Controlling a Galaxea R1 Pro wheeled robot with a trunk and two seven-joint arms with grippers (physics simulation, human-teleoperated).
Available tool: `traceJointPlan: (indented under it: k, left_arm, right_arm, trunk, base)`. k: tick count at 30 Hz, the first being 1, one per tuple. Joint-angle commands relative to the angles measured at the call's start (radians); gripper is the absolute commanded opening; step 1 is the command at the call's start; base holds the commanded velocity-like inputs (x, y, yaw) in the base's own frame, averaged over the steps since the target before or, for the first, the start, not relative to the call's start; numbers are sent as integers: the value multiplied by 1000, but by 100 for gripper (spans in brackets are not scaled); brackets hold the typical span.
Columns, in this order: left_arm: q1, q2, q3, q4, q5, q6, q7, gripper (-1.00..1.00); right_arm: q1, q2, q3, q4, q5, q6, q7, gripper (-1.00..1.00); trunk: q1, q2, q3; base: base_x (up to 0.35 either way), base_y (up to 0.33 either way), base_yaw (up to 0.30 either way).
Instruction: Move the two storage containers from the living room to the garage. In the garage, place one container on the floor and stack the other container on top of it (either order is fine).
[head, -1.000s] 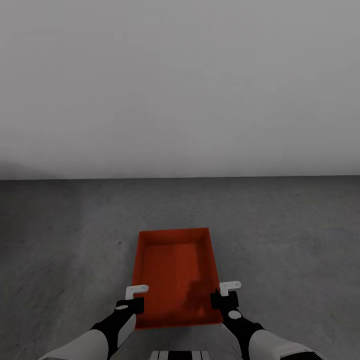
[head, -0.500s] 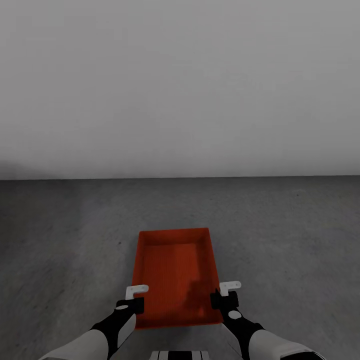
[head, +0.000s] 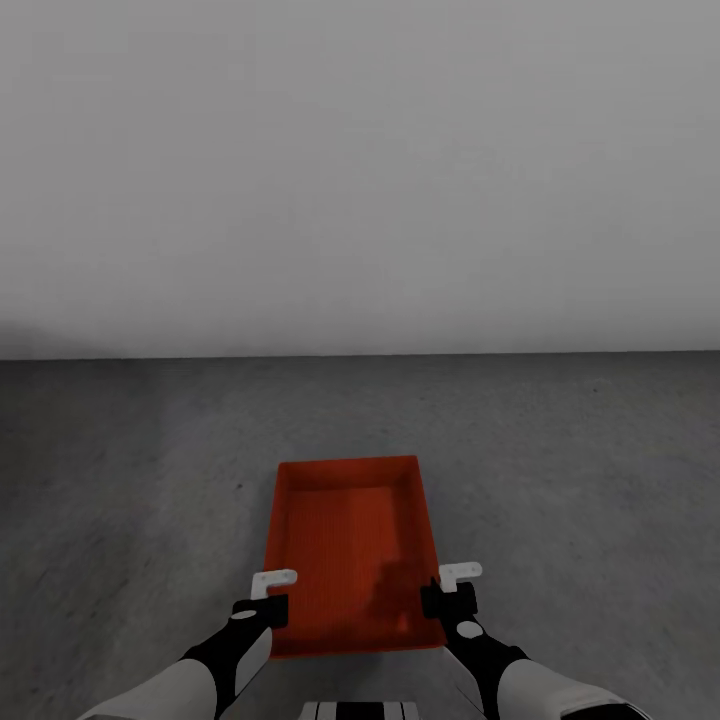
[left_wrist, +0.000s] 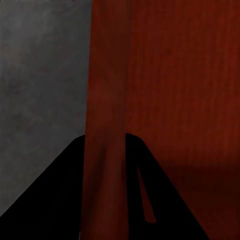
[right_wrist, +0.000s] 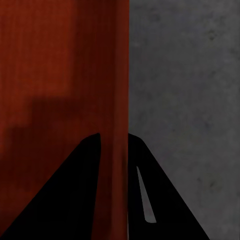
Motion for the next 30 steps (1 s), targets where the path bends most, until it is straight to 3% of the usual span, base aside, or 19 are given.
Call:
traceJointPlan:
  k: [1, 30]
  left_arm:
    - [-1, 1, 50, -27, 49, -42, 11, -100]
    - [-1, 1, 51, -26, 49, -42, 11, -100]
  right_arm:
    - [0, -4, -59, 3, -12, -2, -7, -100]
    - [0, -7, -59, 3, -11, -3, 3, -100]
  trunk:
    - [0, 0, -1]
    - [0, 0, -1]
  base:
    - [0, 0, 0]
    - [0, 0, 0]
